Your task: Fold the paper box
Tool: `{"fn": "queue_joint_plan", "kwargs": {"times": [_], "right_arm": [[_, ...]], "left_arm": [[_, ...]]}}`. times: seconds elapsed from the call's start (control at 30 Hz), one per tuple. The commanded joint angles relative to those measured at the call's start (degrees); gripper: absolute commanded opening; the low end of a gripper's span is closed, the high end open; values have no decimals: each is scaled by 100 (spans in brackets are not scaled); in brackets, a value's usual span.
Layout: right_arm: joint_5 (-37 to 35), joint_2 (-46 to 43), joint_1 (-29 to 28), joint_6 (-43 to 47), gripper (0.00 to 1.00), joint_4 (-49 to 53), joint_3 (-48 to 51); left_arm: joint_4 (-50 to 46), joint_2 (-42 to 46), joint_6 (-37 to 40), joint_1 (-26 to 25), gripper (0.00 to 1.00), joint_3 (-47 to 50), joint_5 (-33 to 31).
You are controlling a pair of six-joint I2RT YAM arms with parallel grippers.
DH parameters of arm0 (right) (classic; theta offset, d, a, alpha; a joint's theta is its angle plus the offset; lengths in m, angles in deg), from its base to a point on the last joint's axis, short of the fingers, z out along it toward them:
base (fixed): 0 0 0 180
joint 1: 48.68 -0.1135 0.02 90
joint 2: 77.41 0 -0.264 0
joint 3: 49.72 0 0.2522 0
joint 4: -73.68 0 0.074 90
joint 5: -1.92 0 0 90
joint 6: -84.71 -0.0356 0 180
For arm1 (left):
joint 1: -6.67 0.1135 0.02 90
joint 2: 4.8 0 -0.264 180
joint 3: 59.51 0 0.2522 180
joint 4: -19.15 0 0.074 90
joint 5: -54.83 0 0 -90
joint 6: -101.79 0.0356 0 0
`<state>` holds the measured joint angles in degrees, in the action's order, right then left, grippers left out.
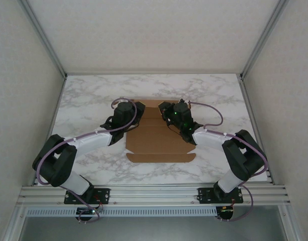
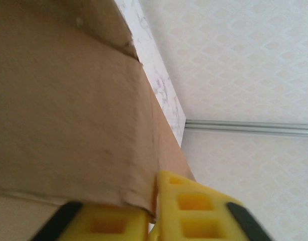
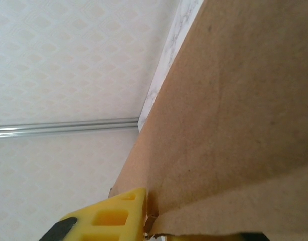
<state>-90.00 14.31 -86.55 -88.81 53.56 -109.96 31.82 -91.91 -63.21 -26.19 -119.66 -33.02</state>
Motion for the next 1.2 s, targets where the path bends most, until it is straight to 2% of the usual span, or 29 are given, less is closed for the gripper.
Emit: {"fn": "queue_joint_plan", "kwargs": {"times": [0.0,0.1,0.23,0.47,0.6,0.7,0.77,0.9,1.03,1.17], "right_arm": [[1,153,20,54,15,-39,76],[6,162,48,73,15,-46,114],[142,145,147,143,15,14,115],[825,-1,440,762,14,1098,-323],[1098,-57,617,905,14,1243,-336],[1211,-60,675,973,14,1246,-327],[1276,-29,681,996,14,1232,-329],[1412,46,693,1005,14,1179,-344],[1496,117,691,1006,14,1151,-344],[1544,183,692,988,14,1089,-338]], "left_arm": [[116,72,330,-32,23,-36,362],[-161,277,645,-9,34,-72,421],[-811,712,1224,114,42,-217,703],[-2977,1720,3369,659,48,-1089,1050],[-3860,2052,4645,1072,48,-1302,552],[-4407,2004,5215,1112,43,-1347,-378],[-4507,2017,5478,1115,43,-1182,-850],[-3992,2220,6324,1122,47,-512,-462],[-4056,1870,6950,1159,53,-422,-472],[-3931,1556,7119,1349,55,-413,-235]]}}
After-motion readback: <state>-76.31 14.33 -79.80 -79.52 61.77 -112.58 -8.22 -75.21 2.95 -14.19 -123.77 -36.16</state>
